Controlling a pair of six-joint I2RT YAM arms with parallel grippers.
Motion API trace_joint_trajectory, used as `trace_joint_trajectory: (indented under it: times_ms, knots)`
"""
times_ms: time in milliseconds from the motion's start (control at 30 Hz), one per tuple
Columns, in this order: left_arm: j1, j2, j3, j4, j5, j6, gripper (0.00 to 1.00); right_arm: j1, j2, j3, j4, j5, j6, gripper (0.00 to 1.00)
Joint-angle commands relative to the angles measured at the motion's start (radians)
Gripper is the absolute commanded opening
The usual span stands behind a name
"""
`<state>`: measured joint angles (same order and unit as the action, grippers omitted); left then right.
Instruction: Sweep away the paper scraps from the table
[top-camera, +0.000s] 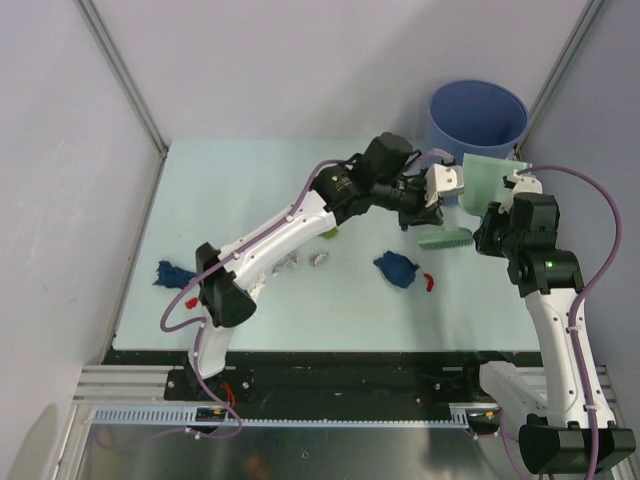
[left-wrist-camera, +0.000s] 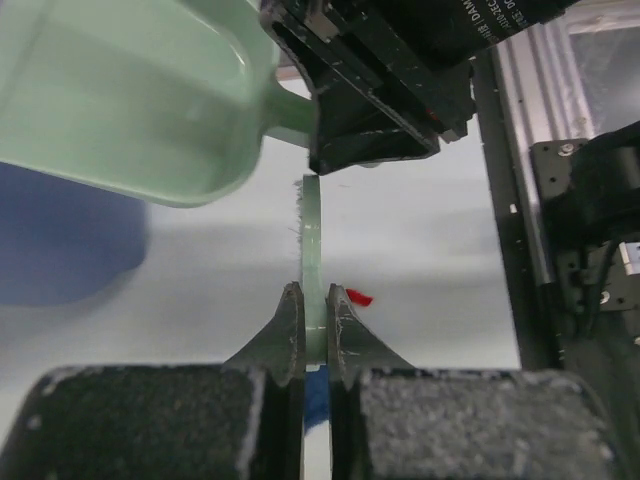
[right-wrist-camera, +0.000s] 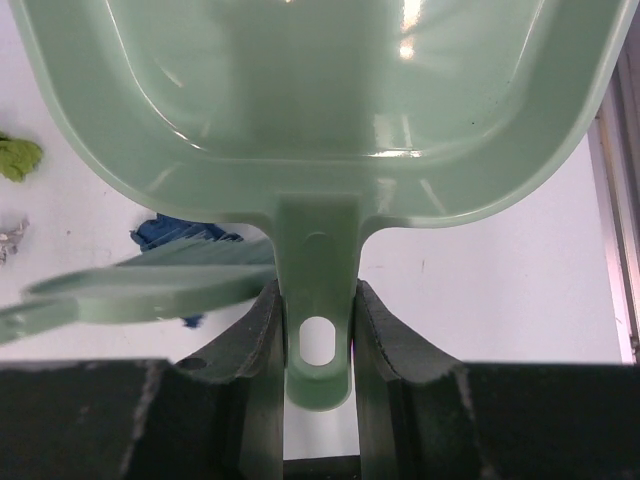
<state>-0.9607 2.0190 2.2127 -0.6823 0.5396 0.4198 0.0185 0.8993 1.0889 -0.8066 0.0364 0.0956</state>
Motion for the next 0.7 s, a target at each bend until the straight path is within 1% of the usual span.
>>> trace_joint_trajectory:
  times_ms: [0, 167, 233, 300, 333, 367, 467, 533, 600, 667]
  knots:
    - [-0.052, 0.090, 0.024, -0.014, 0.083, -0.194, 0.00, 0.003, -0.020, 0.039, 0.010, 0.033, -0.007, 0.00]
    - [-0.085, 0.127, -0.001, -0.006, 0.115, -0.220, 0.00, 0.000, -0.011, 0.039, 0.012, 0.033, -0.007, 0.00]
    - [-0.087, 0.156, 0.011, 0.004, 0.135, -0.263, 0.00, 0.000, -0.008, 0.039, 0.014, 0.033, -0.005, 0.00]
    - [-0.088, 0.193, 0.024, 0.021, 0.117, -0.297, 0.00, 0.000, -0.005, 0.039, 0.012, 0.034, -0.007, 0.00]
    - [-0.087, 0.204, 0.034, 0.027, 0.096, -0.329, 0.00, 0.000, -0.002, 0.039, 0.011, 0.037, -0.007, 0.00]
    - [-0.087, 0.214, 0.038, 0.033, 0.015, -0.346, 0.00, -0.002, -0.003, 0.039, 0.010, 0.039, -0.005, 0.00]
    - [-0.063, 0.236, 0.030, 0.061, -0.128, -0.443, 0.00, -0.002, -0.007, 0.039, 0.006, 0.046, -0.004, 0.00]
    - [-0.030, 0.236, 0.012, 0.081, -0.168, -0.505, 0.00, 0.000, -0.007, 0.039, 0.001, 0.046, -0.005, 0.00]
    - [-0.010, 0.222, -0.010, 0.105, -0.214, -0.524, 0.00, 0.001, -0.003, 0.039, -0.003, 0.043, -0.002, 0.00]
    - [0.016, 0.208, -0.045, 0.118, -0.230, -0.527, 0.00, 0.001, 0.000, 0.039, -0.008, 0.039, 0.003, 0.00]
